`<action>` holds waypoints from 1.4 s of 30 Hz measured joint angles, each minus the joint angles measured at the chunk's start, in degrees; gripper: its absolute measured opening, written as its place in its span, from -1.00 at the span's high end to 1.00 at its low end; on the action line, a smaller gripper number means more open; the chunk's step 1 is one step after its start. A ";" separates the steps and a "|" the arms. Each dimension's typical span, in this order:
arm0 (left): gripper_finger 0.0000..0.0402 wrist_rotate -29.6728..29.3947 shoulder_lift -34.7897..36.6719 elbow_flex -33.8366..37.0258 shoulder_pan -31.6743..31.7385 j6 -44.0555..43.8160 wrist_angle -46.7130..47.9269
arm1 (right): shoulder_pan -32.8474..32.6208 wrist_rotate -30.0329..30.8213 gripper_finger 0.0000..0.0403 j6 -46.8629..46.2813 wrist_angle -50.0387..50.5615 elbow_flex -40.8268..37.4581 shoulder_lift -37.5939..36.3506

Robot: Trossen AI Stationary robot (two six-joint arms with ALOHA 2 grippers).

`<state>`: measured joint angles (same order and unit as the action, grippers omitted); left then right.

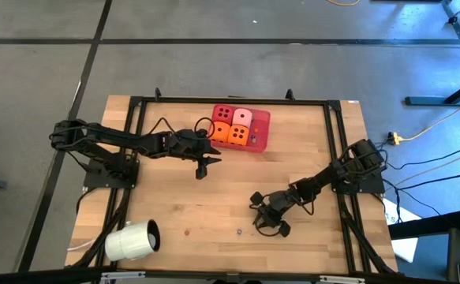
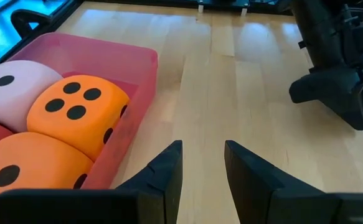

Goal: Pick & Place Dice
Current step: Put the small yellow dice into the red container

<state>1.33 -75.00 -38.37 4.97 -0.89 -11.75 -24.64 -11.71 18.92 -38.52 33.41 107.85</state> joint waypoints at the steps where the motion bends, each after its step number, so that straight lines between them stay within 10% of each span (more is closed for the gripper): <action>1: 0.42 0.00 0.00 0.00 0.00 0.00 0.00 | -0.06 0.39 0.50 0.15 -0.03 0.00 0.00; 27: 0.43 0.02 0.01 0.00 0.00 -0.42 0.00 | 1.66 -0.96 0.74 -1.92 0.22 -0.02 -1.24; 37: 0.43 0.04 0.00 0.00 0.00 -1.76 -0.24 | 9.40 -0.70 0.68 13.71 15.68 -0.02 -21.05; 42: 0.43 0.21 0.00 0.00 0.00 -1.55 -0.32 | 17.73 9.27 0.74 24.86 17.50 0.04 -32.12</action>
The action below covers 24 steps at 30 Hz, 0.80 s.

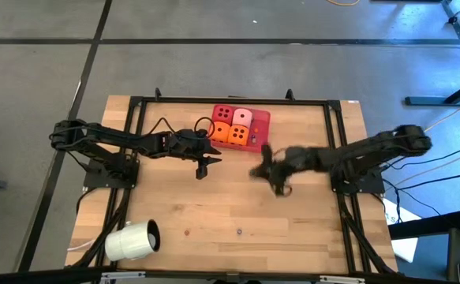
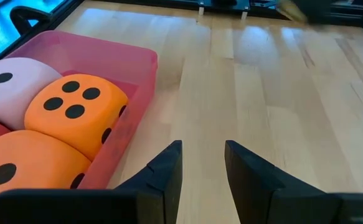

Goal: Pick & Place Dice
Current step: Put the small yellow dice into the red container

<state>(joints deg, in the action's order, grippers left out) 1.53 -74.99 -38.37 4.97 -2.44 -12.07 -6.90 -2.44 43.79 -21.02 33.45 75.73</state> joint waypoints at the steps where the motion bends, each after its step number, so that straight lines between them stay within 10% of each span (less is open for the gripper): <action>1: 0.43 0.01 0.00 0.00 0.00 0.04 -0.12 | 2.12 1.72 0.74 1.69 -0.01 0.00 -1.44; 12: 0.43 0.01 -0.01 0.00 0.00 0.10 -3.04 | 26.92 0.51 0.69 -13.06 -2.10 0.00 5.90; 24: 0.44 0.01 0.00 0.00 0.00 0.24 -3.65 | 30.76 -0.48 0.61 -25.39 -0.10 9.16 20.37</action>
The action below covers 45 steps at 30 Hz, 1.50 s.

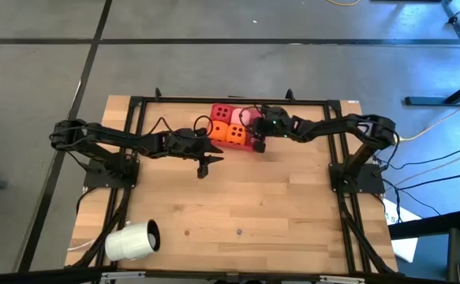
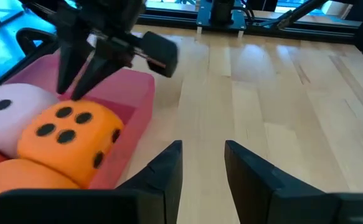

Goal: Pick & Place Dice
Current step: Put the small yellow dice into the red container, then put the small blue dice into the red container

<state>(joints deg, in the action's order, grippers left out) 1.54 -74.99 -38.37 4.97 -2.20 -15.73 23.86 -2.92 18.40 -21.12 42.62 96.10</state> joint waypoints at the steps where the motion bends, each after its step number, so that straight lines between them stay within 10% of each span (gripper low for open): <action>1: 0.44 0.00 -0.01 0.00 0.00 -0.06 0.00 | 0.17 1.11 0.60 -0.93 1.67 1.05 0.47; 25: 0.44 -0.24 -0.01 0.00 -3.10 -1.20 0.61 | -3.12 -0.60 0.38 -9.00 18.28 12.62 0.14; 45: 0.44 -0.26 -0.01 0.00 -4.20 0.93 2.21 | -29.91 -16.04 0.50 -4.31 24.23 12.33 -2.45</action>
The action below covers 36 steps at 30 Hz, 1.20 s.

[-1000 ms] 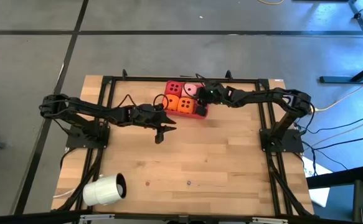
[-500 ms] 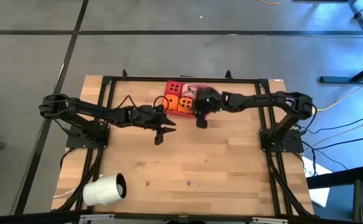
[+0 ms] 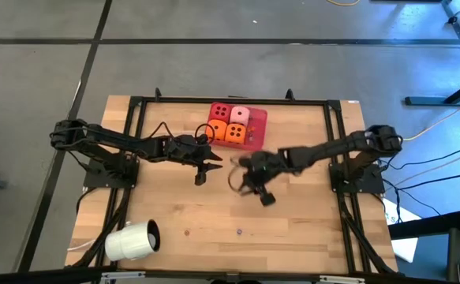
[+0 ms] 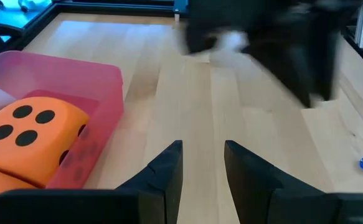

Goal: Pick & Place Dice
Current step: Put the small blue dice into the red container

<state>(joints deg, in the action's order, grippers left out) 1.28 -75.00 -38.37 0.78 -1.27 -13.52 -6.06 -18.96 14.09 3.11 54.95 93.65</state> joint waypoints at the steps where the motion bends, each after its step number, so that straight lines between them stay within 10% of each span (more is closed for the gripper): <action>1: 0.45 0.02 0.00 0.00 0.00 0.00 0.00 | -1.71 -0.01 0.50 -0.26 -0.52 -0.51 0.00; 14: 0.45 -0.28 0.00 -0.07 -0.56 -0.47 -0.66 | -20.67 11.49 0.50 -15.82 -30.69 -7.22 8.96; 19: 0.45 -1.63 -1.06 -0.07 -3.91 -4.99 0.68 | -24.06 21.29 0.50 -12.28 -31.34 -3.62 17.67; 36: 0.45 -8.70 -2.69 -0.07 -10.16 2.14 -5.62 | -23.07 21.09 0.50 -16.80 -27.55 -1.95 21.42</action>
<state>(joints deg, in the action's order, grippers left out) -7.42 -77.69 -38.44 -9.39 0.87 -19.14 -29.13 2.14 -2.71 -24.44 52.99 115.07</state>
